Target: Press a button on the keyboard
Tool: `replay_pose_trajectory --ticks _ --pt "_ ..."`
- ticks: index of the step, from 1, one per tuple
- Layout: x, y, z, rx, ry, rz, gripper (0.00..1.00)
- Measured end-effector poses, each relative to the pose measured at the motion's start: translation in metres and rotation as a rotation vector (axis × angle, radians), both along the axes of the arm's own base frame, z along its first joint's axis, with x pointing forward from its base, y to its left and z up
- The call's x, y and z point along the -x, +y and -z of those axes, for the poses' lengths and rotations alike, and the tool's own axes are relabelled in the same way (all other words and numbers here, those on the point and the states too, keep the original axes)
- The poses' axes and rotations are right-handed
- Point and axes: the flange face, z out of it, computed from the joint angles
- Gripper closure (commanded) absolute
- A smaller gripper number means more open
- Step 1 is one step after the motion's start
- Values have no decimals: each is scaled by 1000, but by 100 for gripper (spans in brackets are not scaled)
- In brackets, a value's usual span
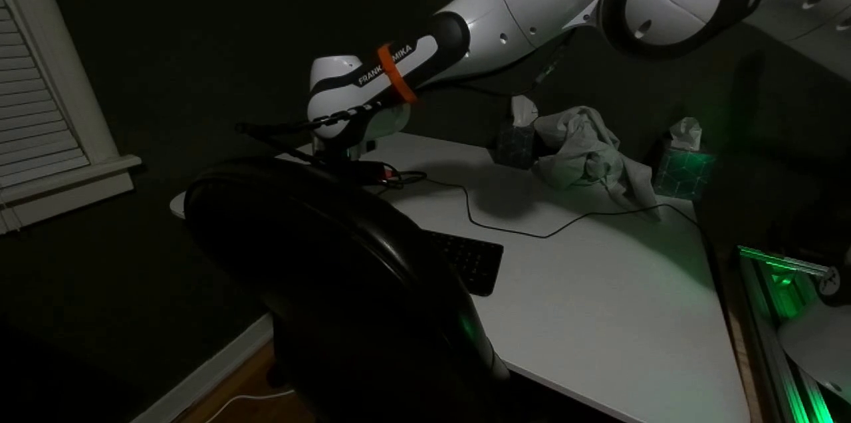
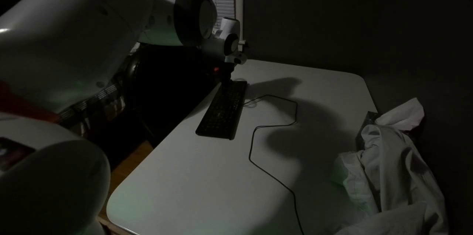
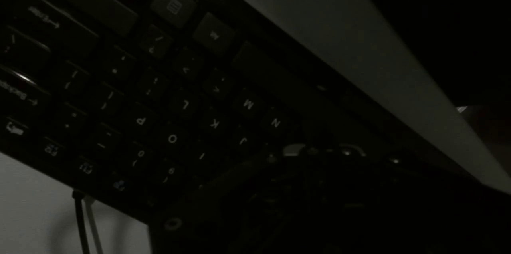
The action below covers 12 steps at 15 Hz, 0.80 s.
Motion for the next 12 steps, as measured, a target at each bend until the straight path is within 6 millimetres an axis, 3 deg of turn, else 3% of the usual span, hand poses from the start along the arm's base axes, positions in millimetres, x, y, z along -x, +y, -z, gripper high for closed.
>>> replay_pose_trajectory --ticks 6,8,11,12 --pt "-3 -3 -5 -12 -8 11 100" --pt "-6 -1 -17 -15 -28 3 100" --pt "-10 1 -52 -20 -65 -24 100" --pt "-10 2 -64 -18 -66 -41 74"
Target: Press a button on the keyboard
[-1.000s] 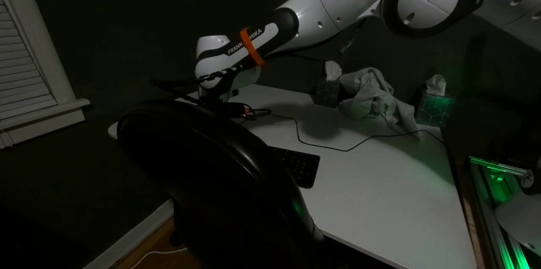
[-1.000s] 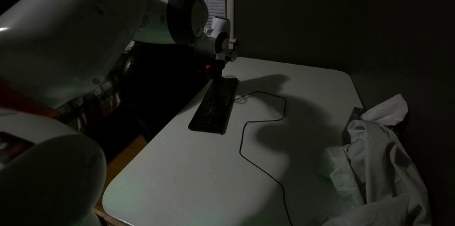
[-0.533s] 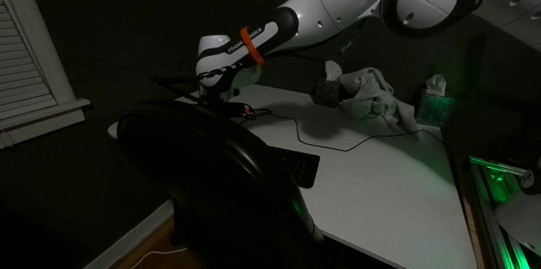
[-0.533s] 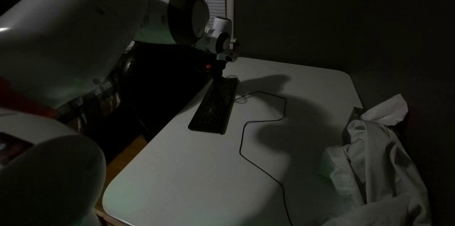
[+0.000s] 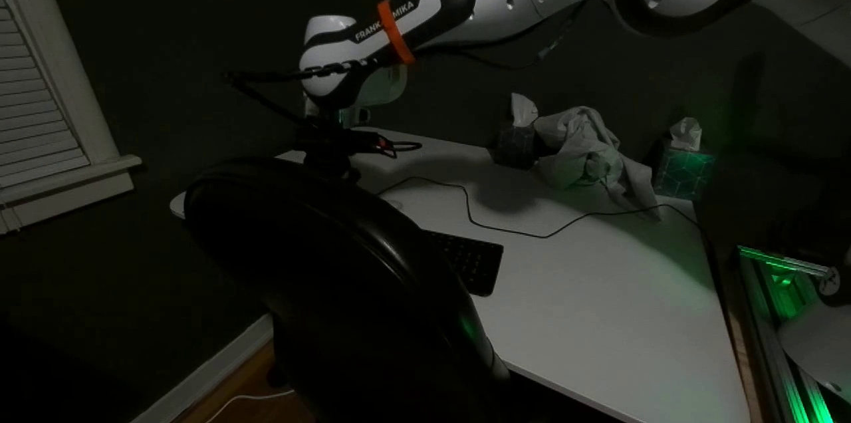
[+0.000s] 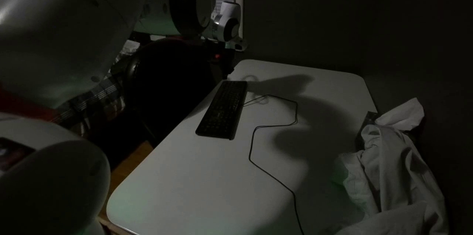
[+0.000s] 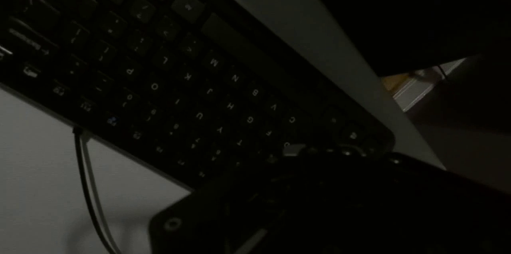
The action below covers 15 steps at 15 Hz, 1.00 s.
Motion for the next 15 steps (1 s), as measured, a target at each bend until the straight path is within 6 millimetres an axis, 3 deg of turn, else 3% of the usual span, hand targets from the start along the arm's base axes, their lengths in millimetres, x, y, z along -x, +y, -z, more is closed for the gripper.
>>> replay_pose_trajectory --ticks 2,7,11,15 --pt "5 1 -21 5 0 -54 68" --pt "35 -6 -54 49 4 -287 29" --pt "65 -25 -85 123 8 -474 2" --pt "103 -49 -122 169 6 -594 0"
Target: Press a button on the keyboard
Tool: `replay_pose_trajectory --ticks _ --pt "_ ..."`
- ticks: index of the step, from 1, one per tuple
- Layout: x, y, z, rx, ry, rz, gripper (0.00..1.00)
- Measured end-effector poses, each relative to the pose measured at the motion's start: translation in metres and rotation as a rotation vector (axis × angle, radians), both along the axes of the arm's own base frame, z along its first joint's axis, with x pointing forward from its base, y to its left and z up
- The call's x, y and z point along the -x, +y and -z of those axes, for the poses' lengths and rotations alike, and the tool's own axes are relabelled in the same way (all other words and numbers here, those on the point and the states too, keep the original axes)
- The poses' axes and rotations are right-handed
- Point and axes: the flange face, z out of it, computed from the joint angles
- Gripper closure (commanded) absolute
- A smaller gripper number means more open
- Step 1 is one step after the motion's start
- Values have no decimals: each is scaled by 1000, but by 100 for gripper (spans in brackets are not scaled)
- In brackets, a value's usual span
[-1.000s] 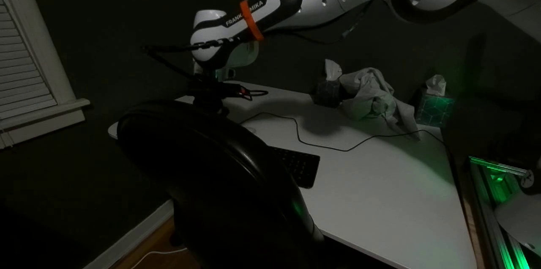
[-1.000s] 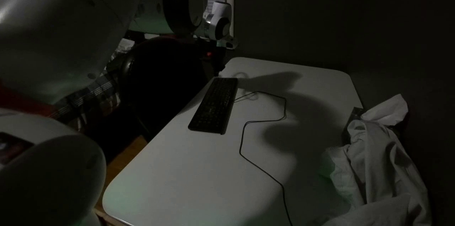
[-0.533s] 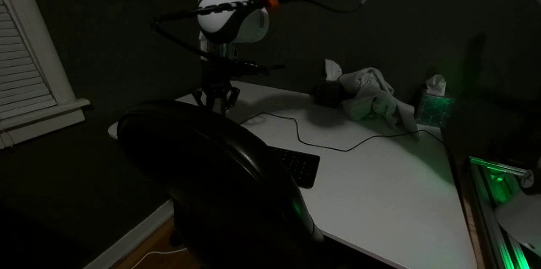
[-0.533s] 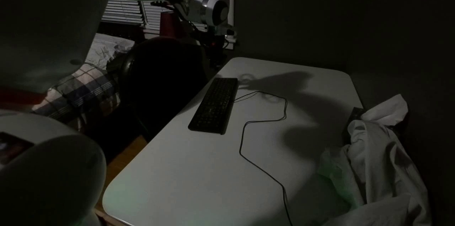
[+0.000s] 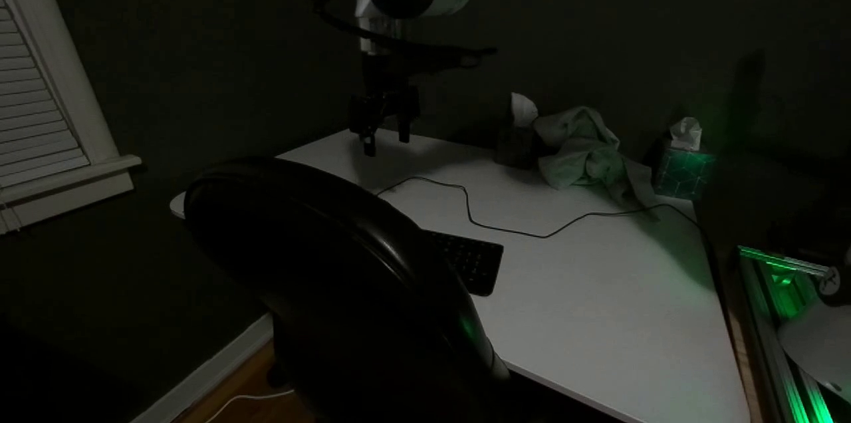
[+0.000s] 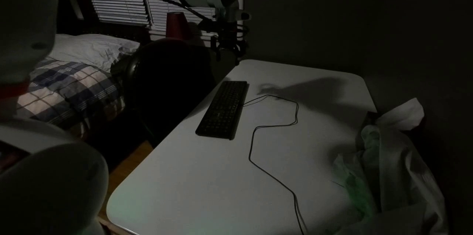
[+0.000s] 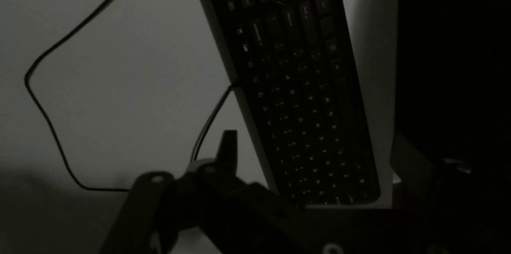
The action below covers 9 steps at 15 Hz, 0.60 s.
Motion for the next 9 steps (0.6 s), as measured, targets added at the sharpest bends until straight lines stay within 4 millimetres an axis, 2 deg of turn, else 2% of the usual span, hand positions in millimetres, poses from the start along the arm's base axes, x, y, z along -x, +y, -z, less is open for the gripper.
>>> replay_pose_trajectory --ticks 4,6,9 --pt "43 -22 -24 -1 14 -65 0" --pt "41 -22 -28 -2 5 -64 0" --pt "38 -19 -21 -2 13 -67 0"
